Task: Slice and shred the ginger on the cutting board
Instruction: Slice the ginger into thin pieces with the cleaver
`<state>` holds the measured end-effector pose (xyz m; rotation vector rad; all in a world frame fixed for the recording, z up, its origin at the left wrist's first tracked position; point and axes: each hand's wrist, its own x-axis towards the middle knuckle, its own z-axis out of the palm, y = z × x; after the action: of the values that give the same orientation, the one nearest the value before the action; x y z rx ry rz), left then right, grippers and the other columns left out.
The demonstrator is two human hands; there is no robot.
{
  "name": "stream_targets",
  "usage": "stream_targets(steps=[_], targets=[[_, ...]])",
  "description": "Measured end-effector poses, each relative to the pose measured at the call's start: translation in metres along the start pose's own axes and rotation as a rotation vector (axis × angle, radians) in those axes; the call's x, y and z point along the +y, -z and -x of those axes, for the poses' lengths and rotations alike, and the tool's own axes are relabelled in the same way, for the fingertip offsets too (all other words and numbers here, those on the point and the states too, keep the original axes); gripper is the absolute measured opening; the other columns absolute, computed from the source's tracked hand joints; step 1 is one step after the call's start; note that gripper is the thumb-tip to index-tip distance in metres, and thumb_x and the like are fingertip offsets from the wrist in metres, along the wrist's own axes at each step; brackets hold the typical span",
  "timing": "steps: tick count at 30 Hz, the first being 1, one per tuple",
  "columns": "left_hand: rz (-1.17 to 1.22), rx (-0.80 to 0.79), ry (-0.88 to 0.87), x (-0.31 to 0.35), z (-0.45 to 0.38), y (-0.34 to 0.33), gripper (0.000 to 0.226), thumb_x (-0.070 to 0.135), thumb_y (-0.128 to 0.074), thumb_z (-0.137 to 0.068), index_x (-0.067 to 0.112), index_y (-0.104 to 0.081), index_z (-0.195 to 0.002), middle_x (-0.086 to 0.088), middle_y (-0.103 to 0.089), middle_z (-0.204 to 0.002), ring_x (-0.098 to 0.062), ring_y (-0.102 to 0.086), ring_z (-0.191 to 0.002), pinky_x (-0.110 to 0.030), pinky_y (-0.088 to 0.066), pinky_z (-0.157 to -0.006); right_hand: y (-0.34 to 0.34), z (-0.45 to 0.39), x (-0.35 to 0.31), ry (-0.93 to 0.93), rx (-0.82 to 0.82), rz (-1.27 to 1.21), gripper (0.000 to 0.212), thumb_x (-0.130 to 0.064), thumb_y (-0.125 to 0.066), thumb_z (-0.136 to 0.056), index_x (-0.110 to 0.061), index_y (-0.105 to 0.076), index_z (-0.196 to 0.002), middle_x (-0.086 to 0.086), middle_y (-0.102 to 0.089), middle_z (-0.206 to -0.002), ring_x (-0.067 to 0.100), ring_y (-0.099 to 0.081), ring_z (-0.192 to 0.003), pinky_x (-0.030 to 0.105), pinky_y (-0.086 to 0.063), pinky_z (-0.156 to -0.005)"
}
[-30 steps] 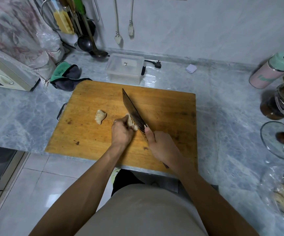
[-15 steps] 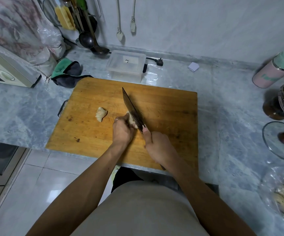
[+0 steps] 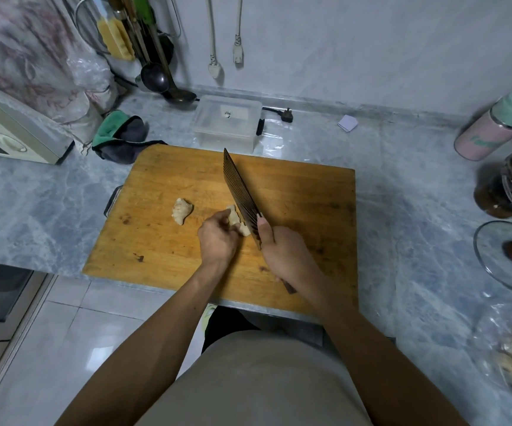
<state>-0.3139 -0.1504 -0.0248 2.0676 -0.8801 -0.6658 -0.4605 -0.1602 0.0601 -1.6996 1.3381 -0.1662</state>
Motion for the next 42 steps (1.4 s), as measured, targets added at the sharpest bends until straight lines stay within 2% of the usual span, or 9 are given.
stream_targets(steps=[3,7,16,20,27,32,35,38,42], targets=[[0.017,-0.003,0.009,0.0,0.0,0.0,0.041,0.001,-0.066,-0.088,0.002,-0.063,-0.128,-0.002,-0.063,-0.094,-0.019,-0.064,-0.095,-0.01,-0.04,-0.081,-0.005,-0.006,-0.003,-0.007,-0.01,-0.036,0.067,-0.051,-0.021,-0.108,-0.01,-0.055,-0.067,0.007,-0.058,-0.058,0.019,-0.061,-0.048,0.023,-0.043,-0.039],[0.008,-0.001,0.0,0.0,0.001,0.001,0.041,0.002,-0.066,-0.089,0.002,-0.062,-0.13,-0.007,-0.068,-0.102,-0.015,-0.062,-0.099,-0.009,-0.039,-0.085,-0.003,-0.007,-0.002,-0.017,-0.039,-0.013,0.066,-0.052,-0.021,-0.108,-0.012,-0.055,-0.068,0.005,-0.057,-0.057,0.016,-0.058,-0.045,0.022,-0.042,-0.04],[-0.017,-0.02,-0.018,0.002,0.002,0.002,0.039,0.0,-0.065,-0.089,0.002,-0.062,-0.129,-0.004,-0.069,-0.106,-0.007,-0.057,-0.087,0.004,-0.035,-0.072,0.009,-0.007,0.003,0.013,-0.042,0.063,0.067,-0.051,-0.02,-0.108,-0.012,-0.051,-0.064,0.001,-0.051,-0.051,0.003,-0.05,-0.033,0.031,-0.05,-0.051],[-0.025,-0.047,-0.036,0.003,0.001,0.004,0.042,-0.004,-0.063,-0.088,0.001,-0.062,-0.129,-0.007,-0.07,-0.112,-0.007,-0.058,-0.093,0.007,-0.033,-0.07,0.007,-0.002,0.007,0.034,-0.042,0.039,0.065,-0.047,-0.022,-0.109,-0.012,-0.051,-0.063,-0.002,-0.052,-0.052,-0.001,-0.053,-0.036,0.024,-0.043,-0.048],[-0.024,-0.082,-0.056,0.006,0.003,0.005,0.048,-0.007,-0.058,-0.084,0.005,-0.062,-0.13,-0.007,-0.071,-0.115,-0.02,-0.066,-0.104,-0.016,-0.046,-0.088,0.0,0.005,0.01,0.044,-0.008,0.009,0.065,-0.048,-0.022,-0.109,-0.011,-0.05,-0.063,0.003,-0.051,-0.053,0.016,-0.052,-0.045,0.044,-0.055,-0.059],[-0.043,-0.079,-0.072,0.0,0.0,0.0,0.047,-0.003,-0.057,-0.084,0.006,-0.063,-0.13,-0.009,-0.072,-0.113,-0.017,-0.067,-0.099,-0.014,-0.046,-0.082,-0.006,0.008,0.011,0.042,0.002,0.004,0.066,-0.048,-0.022,-0.108,-0.009,-0.054,-0.066,0.006,-0.054,-0.057,0.021,-0.056,-0.049,0.047,-0.054,-0.057],[-0.051,-0.075,-0.063,-0.003,0.0,-0.001,0.046,0.003,-0.058,-0.086,0.006,-0.062,-0.132,-0.012,-0.071,-0.116,-0.021,-0.066,-0.106,-0.016,-0.048,-0.087,-0.009,0.009,0.012,0.06,0.025,0.005,0.066,-0.047,-0.023,-0.109,-0.007,-0.056,-0.069,0.013,-0.062,-0.066,0.026,-0.062,-0.059,0.048,-0.055,-0.062],[-0.056,-0.07,-0.05,-0.003,0.0,-0.002,0.045,0.001,-0.057,-0.088,0.002,-0.059,-0.133,-0.014,-0.067,-0.123,-0.022,-0.063,-0.114,-0.008,-0.04,-0.087,-0.012,0.009,0.014,0.083,0.038,0.013,0.069,-0.047,-0.023,-0.109,0.0,-0.061,-0.076,0.019,-0.068,-0.074,0.03,-0.065,-0.065,0.047,-0.053,-0.064],[-0.082,-0.07,-0.07,-0.008,-0.003,-0.005,0.043,0.007,-0.056,-0.087,0.006,-0.064,-0.13,-0.013,-0.07,-0.115,-0.019,-0.067,-0.103,-0.006,-0.04,-0.079,-0.013,0.007,0.015,0.088,0.03,0.031,0.066,-0.048,-0.022,-0.109,-0.007,-0.06,-0.073,0.015,-0.068,-0.072,0.028,-0.064,-0.062,0.041,-0.049,-0.059]])
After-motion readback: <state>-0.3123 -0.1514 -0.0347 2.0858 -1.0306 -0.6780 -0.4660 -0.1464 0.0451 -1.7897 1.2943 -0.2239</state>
